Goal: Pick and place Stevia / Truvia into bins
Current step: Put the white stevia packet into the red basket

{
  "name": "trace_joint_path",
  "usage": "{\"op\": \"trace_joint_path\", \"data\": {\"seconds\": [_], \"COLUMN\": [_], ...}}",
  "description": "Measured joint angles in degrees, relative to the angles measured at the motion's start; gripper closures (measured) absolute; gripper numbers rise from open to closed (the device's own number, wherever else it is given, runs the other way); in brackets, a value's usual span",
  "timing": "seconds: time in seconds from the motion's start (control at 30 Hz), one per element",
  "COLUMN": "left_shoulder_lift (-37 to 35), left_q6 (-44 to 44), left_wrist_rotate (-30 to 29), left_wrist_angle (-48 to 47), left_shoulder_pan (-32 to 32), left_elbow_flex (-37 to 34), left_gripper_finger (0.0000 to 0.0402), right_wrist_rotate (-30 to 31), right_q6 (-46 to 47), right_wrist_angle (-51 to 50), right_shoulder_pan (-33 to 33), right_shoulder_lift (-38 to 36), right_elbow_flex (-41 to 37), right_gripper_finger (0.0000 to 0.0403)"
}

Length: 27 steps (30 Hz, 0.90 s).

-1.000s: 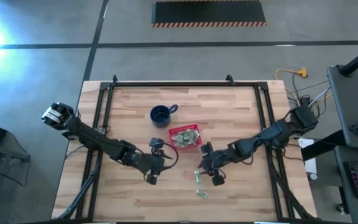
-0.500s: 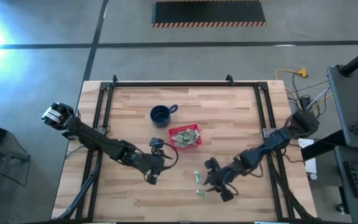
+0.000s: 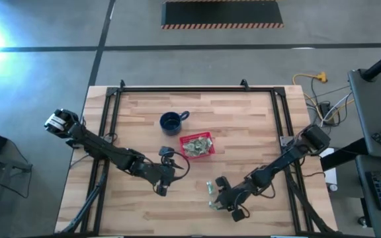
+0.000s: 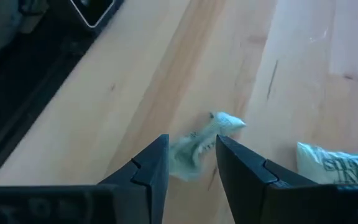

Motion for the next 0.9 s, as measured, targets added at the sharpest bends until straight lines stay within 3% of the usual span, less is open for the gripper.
{"op": "trace_joint_path", "data": {"seconds": [0.9], "left_shoulder_lift": [0.0], "left_q6": [-0.09], "left_wrist_rotate": [0.0], "left_wrist_angle": [-0.11], "left_shoulder_pan": [0.0], "left_elbow_flex": [0.0], "left_gripper_finger": [0.0248], "right_wrist_rotate": [0.25], "right_q6": [3.99], "right_wrist_angle": [-6.06], "right_shoulder_pan": [0.0], "right_shoulder_lift": [1.29], "right_elbow_flex": [0.87], "right_gripper_finger": [0.0329]}}
